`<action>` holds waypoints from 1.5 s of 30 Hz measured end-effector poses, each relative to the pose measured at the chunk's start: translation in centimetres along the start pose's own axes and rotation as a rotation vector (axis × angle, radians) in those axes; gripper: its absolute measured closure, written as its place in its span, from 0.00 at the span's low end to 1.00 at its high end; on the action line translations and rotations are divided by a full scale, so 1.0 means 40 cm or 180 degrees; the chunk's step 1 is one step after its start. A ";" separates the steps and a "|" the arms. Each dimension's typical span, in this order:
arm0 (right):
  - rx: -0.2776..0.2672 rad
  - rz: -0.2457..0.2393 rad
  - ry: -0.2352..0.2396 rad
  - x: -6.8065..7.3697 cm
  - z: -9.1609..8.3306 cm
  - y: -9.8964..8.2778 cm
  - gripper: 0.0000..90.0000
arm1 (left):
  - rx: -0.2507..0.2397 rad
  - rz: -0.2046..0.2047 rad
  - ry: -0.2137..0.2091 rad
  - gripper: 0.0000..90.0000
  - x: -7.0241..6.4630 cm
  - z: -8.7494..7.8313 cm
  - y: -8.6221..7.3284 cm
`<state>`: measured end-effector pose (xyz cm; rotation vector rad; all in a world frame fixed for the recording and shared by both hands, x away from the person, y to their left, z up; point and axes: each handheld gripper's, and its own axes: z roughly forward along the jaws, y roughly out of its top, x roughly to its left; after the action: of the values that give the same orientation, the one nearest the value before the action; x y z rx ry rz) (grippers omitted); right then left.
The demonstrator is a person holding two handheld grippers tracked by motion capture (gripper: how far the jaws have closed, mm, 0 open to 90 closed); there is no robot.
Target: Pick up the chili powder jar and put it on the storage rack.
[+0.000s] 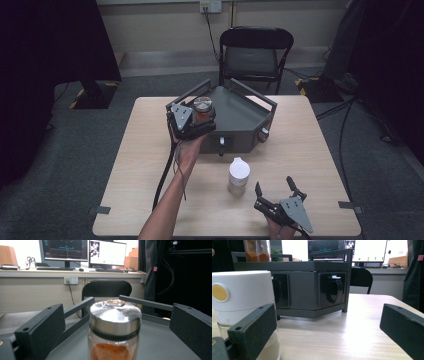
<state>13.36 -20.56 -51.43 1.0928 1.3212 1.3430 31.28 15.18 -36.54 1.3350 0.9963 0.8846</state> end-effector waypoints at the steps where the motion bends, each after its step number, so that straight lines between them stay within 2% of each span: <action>1: 0.0000 0.0000 0.0000 0.000 0.000 0.000 0.00 | -0.0011 -0.0001 -0.0003 0.00 0.000 -0.006 -0.004; 5: 0.0000 0.0000 -0.0003 0.000 0.000 0.000 0.00 | -0.0030 -0.0013 -0.0019 0.00 0.001 -0.022 -0.013; 8: 0.0000 0.0000 -0.0004 0.001 0.000 0.000 0.00 | -0.0062 0.0060 -0.0001 0.00 -0.002 -0.033 -0.022; 10: -0.0001 0.0000 -0.0005 0.001 0.000 0.000 0.00 | -0.0067 0.0031 -0.0018 0.00 0.001 -0.039 -0.025; 17: -0.0001 0.0000 -0.0008 0.001 0.000 0.000 0.00 | -0.0143 0.0088 0.0004 0.00 0.005 -0.068 -0.042; 20: 0.0000 0.0000 -0.0011 0.002 0.000 0.000 0.00 | -0.0128 0.0105 -0.0011 0.00 0.008 -0.079 -0.044; 25: 0.0002 0.0000 -0.0010 0.001 0.000 0.000 0.00 | -0.0188 0.0123 0.0049 0.00 0.004 -0.101 -0.057; 35: 0.0000 0.0000 -0.0018 0.002 0.000 0.000 0.00 | -0.0166 0.0050 0.0073 0.00 0.003 -0.137 -0.086; 43: 0.0002 0.0000 -0.0025 0.004 0.000 0.000 0.00 | -0.0175 0.0049 0.0088 0.00 0.008 -0.176 -0.108; 45: 0.0002 0.0000 -0.0028 0.004 0.000 0.000 0.00 | -0.0177 0.0088 0.0122 0.00 0.005 -0.186 -0.112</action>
<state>13.33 -20.41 -51.42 1.0979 1.3154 1.3365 24.19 17.72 -40.87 1.2918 0.9781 0.9554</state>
